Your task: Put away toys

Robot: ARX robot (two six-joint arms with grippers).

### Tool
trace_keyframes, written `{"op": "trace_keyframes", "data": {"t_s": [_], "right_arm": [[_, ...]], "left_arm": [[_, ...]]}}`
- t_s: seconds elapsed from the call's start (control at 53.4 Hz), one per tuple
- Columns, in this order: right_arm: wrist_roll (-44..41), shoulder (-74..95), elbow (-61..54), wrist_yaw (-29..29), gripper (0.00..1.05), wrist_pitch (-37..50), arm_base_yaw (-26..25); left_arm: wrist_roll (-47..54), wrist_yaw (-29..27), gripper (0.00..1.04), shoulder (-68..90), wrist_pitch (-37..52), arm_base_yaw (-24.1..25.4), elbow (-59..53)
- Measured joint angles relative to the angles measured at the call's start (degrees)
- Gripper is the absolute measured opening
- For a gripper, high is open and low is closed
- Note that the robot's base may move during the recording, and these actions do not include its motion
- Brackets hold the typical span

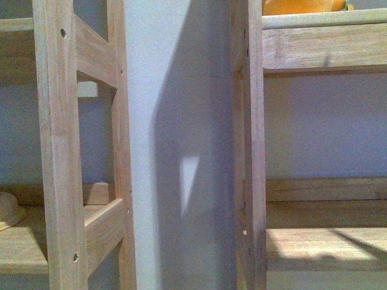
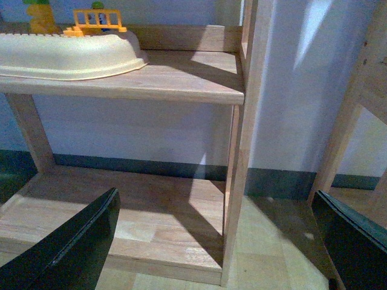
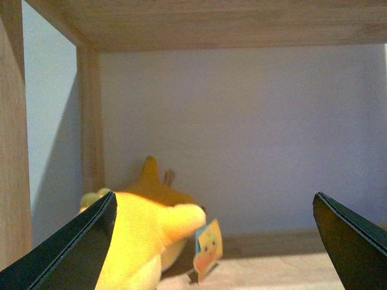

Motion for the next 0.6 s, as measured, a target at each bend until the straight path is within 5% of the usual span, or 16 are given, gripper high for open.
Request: {"op": "trace_keyframes", "data": {"t_s": [0.6], "right_arm": [[9.16, -31.32, -33.99, -7.26, 0.98, -5.16, -13.70]], "left_arm": [[0.00, 0.00, 0.98, 0.00, 0.00, 0.00, 0.00]]}}
